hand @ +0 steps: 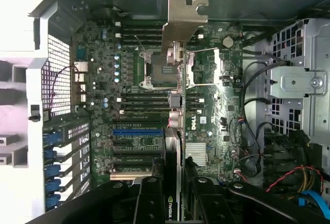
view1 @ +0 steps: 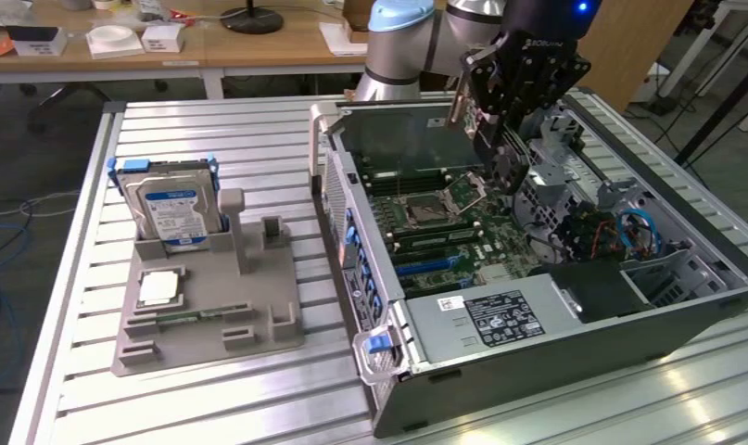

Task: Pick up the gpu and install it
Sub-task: 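Pick up the gpu and move the gpu toward the slot, then insert the gpu into the slot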

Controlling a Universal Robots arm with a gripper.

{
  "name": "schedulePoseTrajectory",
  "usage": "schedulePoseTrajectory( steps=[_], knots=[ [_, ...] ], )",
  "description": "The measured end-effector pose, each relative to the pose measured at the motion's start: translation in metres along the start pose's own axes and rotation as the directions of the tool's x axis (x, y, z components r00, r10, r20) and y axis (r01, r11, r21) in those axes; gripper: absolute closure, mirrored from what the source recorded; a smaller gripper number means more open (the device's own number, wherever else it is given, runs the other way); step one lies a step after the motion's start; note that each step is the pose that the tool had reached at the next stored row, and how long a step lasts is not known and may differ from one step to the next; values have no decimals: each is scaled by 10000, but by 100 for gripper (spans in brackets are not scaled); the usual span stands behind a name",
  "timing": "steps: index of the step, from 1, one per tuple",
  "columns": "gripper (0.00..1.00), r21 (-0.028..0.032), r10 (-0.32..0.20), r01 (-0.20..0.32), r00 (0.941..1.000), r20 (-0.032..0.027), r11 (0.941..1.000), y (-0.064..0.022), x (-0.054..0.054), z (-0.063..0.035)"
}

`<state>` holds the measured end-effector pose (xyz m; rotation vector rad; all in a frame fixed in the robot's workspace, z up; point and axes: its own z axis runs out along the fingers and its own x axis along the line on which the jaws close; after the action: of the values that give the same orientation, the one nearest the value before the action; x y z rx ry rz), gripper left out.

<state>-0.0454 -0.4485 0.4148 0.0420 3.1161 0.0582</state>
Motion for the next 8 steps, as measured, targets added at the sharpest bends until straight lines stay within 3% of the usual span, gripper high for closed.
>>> schedulePoseTrajectory(
  steps=[8],
  knots=[
    [74,0,1,-1,10000,0,10000,0,0,0]
  ],
)
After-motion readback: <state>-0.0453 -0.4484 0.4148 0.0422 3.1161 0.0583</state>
